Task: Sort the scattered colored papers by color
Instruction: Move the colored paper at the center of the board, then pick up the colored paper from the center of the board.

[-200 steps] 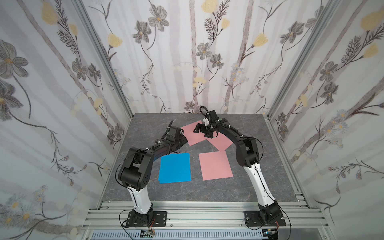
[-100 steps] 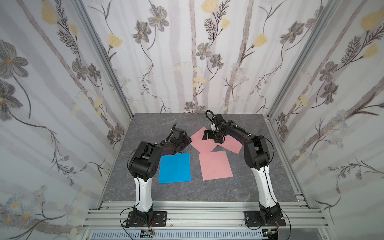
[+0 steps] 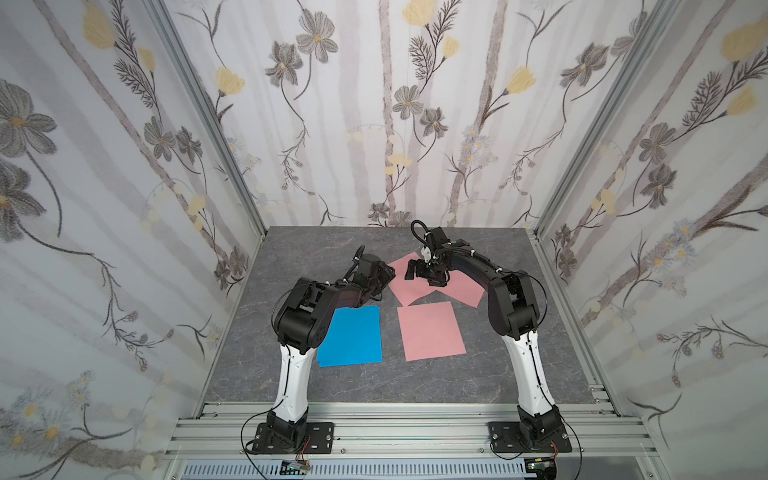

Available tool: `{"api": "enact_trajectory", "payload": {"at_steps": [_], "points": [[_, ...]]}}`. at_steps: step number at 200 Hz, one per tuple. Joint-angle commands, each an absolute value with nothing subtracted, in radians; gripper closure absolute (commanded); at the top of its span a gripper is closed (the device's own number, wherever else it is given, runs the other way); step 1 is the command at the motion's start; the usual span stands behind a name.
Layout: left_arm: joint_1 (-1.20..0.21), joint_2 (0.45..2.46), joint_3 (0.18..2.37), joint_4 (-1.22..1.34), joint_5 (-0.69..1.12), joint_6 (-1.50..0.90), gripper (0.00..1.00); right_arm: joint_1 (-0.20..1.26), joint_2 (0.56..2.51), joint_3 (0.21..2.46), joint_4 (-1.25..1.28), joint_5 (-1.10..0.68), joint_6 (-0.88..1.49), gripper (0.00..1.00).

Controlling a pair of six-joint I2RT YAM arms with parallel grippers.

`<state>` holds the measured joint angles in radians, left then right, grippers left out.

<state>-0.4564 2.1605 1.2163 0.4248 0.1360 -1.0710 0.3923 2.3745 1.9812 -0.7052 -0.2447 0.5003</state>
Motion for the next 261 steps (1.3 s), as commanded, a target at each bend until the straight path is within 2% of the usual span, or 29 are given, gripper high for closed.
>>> {"api": "enact_trajectory", "payload": {"at_steps": [1, 63, 93, 108, 120, 129, 157, 165, 184, 261], "points": [[-0.482, 2.197, 1.160, 0.298, 0.193, -1.198, 0.39, 0.391, 2.391, 1.976, -0.749, -0.237, 0.500, 0.00], [-0.572, 2.282, 1.040, 0.622, 0.223, -1.388, 0.38, 0.391, 2.381, 1.971, -0.750, -0.233, 0.488, 0.00], [-0.575, 2.294, 1.058, 0.583, 0.208, -1.350, 0.39, 0.392, 2.383, 1.967, -0.748, -0.241, 0.487, 0.00], [-0.572, 2.300, 1.074, 0.577, 0.211, -1.349, 0.48, 0.393, 2.379, 1.959, -0.746, -0.238, 0.484, 0.00], [-0.571, 2.290, 1.095, 0.539, 0.216, -1.332, 0.52, 0.393, 2.373, 1.955, -0.749, -0.229, 0.478, 0.00], [-0.568, 2.268, 1.109, 0.475, 0.209, -1.310, 0.54, 0.391, 2.369, 1.955, -0.748, -0.222, 0.474, 0.00], [-0.560, 2.181, 1.157, 0.242, 0.148, -1.189, 0.69, 0.391, 2.348, 1.955, -0.747, -0.216, 0.469, 0.00], [-0.559, 2.173, 1.179, 0.192, 0.139, -1.154, 0.76, 0.391, 2.349, 1.956, -0.747, -0.215, 0.469, 0.00], [-0.558, 2.169, 1.201, 0.163, 0.130, -1.129, 1.00, 0.390, 2.354, 1.959, -0.746, -0.223, 0.469, 0.00], [-0.558, 2.157, 1.340, 0.026, 0.093, -1.046, 1.00, 0.387, 2.298, 1.944, -0.744, -0.219, 0.441, 0.00]]}}
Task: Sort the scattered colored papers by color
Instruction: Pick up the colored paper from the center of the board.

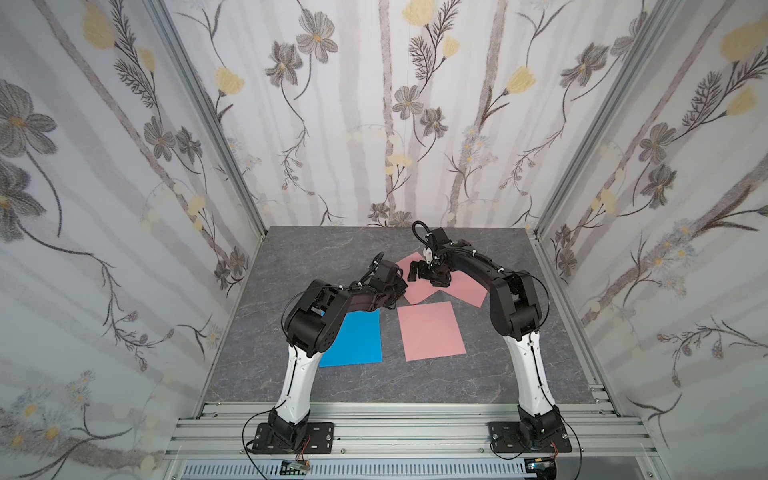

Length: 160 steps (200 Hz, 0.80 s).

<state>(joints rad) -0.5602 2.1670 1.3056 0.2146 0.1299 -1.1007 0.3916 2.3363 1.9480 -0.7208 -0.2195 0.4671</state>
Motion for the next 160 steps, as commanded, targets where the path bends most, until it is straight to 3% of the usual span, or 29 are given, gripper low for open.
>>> {"api": "enact_trajectory", "payload": {"at_steps": [1, 63, 99, 160], "points": [[-0.558, 2.156, 1.342, 0.024, 0.093, -1.044, 1.00, 0.387, 2.296, 1.944, -0.744, -0.219, 0.442, 0.00], [-0.559, 2.102, 1.512, -0.114, 0.124, -0.896, 1.00, 0.352, 2.156, 1.918, -0.747, -0.170, 0.396, 0.00], [-0.561, 2.037, 1.573, -0.195, 0.186, -0.803, 1.00, 0.311, 2.080, 1.786, -0.744, -0.064, 0.354, 0.00], [-0.618, 1.891, 1.625, -0.323, 0.252, -0.730, 1.00, 0.269, 1.972, 1.594, -0.680, -0.033, 0.337, 0.00]]}}
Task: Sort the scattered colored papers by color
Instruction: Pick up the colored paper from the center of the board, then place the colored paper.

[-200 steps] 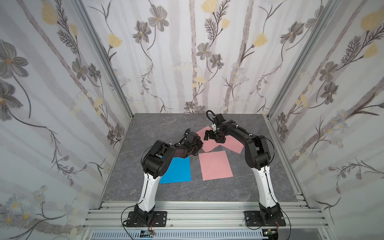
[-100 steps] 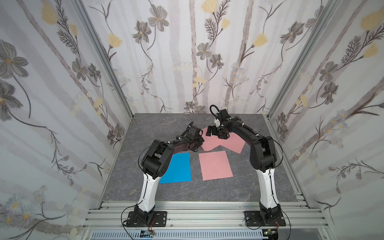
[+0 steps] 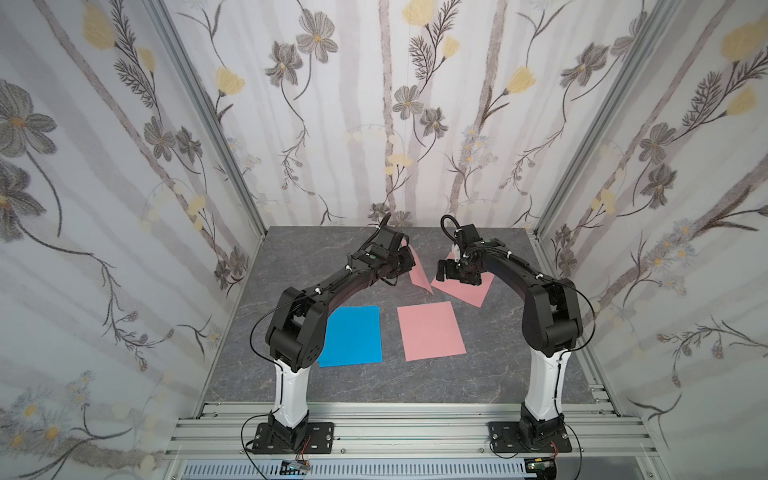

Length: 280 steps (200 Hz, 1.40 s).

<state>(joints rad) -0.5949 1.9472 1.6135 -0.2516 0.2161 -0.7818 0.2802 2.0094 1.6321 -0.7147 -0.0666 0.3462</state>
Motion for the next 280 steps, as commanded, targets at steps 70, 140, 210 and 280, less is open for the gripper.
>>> {"api": "enact_trajectory", "payload": {"at_steps": [70, 140, 210, 280], "points": [[-0.710, 1.679, 1.402, -0.231, 0.286, -0.818, 1.00, 0.206, 1.933, 1.508, -0.629, -0.063, 0.333, 0.00], [-0.779, 1.578, 1.209, -0.103, 0.265, -0.896, 1.00, 0.184, 1.934, 1.485, -0.602, -0.111, 0.330, 0.00], [-0.855, 1.578, 1.145, 0.012, 0.208, -0.961, 1.00, 0.184, 1.947, 1.474, -0.588, -0.136, 0.323, 0.00], [-0.868, 1.630, 1.111, 0.089, 0.203, -0.983, 1.00, 0.184, 1.954, 1.464, -0.571, -0.155, 0.329, 0.00]]}}
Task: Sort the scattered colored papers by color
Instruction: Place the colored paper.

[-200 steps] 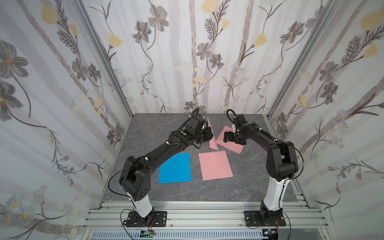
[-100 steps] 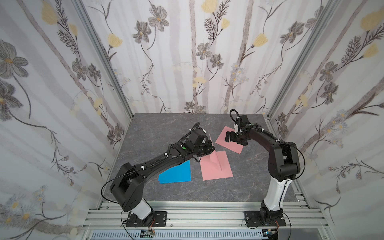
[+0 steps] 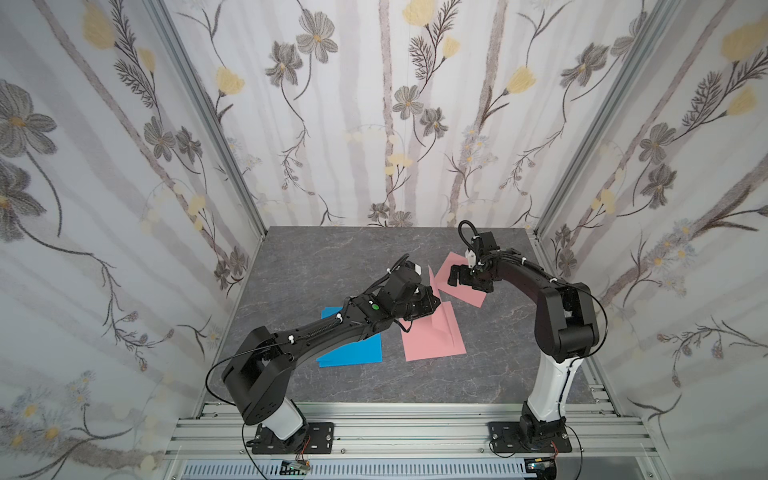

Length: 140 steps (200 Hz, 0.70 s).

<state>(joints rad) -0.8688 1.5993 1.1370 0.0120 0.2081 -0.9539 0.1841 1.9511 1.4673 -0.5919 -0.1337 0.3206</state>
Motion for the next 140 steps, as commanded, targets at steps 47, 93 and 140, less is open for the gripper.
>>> {"api": "enact_trajectory", "payload": {"at_steps": [47, 93, 140], "points": [[-0.892, 1.711, 1.161, 0.134, 0.225, -1.000, 1.00, 0.184, 1.959, 1.464, -0.568, -0.155, 0.330, 0.00], [-0.902, 1.723, 1.181, 0.123, 0.227, -1.000, 1.00, 0.184, 1.961, 1.463, -0.564, -0.158, 0.329, 0.00], [-0.902, 1.718, 1.182, 0.101, 0.224, -0.992, 1.00, 0.184, 1.964, 1.462, -0.561, -0.168, 0.331, 0.00]]}}
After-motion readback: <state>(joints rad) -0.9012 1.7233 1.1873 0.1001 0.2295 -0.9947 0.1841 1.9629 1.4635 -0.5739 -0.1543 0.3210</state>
